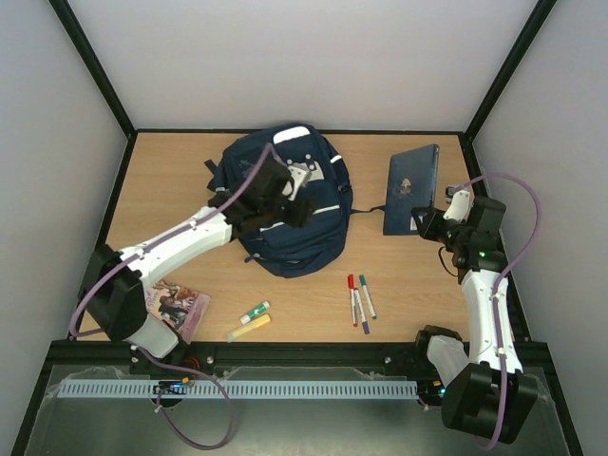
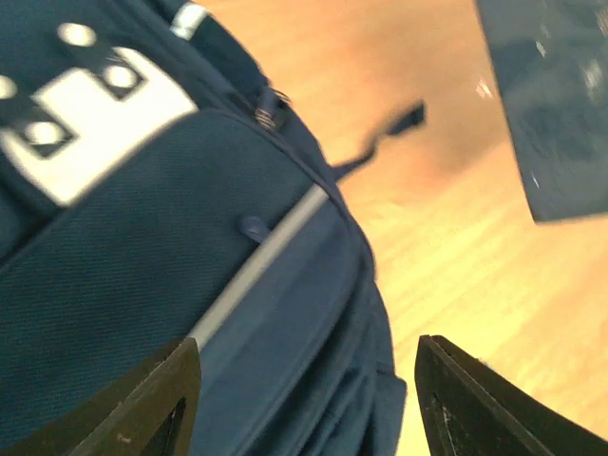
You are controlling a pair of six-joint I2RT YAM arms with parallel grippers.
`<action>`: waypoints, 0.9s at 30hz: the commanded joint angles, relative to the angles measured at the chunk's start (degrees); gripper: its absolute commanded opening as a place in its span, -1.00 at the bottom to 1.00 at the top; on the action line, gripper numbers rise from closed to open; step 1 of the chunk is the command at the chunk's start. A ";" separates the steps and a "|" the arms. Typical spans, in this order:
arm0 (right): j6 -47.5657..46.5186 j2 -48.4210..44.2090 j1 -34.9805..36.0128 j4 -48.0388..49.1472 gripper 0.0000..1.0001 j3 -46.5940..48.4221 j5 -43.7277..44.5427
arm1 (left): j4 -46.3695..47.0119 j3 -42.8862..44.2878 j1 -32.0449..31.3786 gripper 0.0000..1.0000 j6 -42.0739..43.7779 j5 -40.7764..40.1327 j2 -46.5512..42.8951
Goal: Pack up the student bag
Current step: Move the student bag to the center of the board, then place the book in the student bag.
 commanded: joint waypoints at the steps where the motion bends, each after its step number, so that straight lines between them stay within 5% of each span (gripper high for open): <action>1: -0.95 -1.00 0.08 6.92 -0.98 1.01 -2.76 | -8.07 2.71 -4.02 0.30 11.23 1.60 5.65; 12: -1.27 -1.18 0.11 6.84 -0.98 1.02 -2.94 | -14.90 8.16 -12.16 0.25 15.83 -8.58 17.14; 19: -1.45 -0.68 0.07 6.82 -0.98 1.06 -3.14 | -15.96 8.33 -12.20 0.23 16.17 -9.55 18.60; 27: -1.61 -0.30 0.07 6.81 -0.98 0.91 -3.10 | -18.99 10.73 -12.17 -0.03 17.08 -7.02 21.52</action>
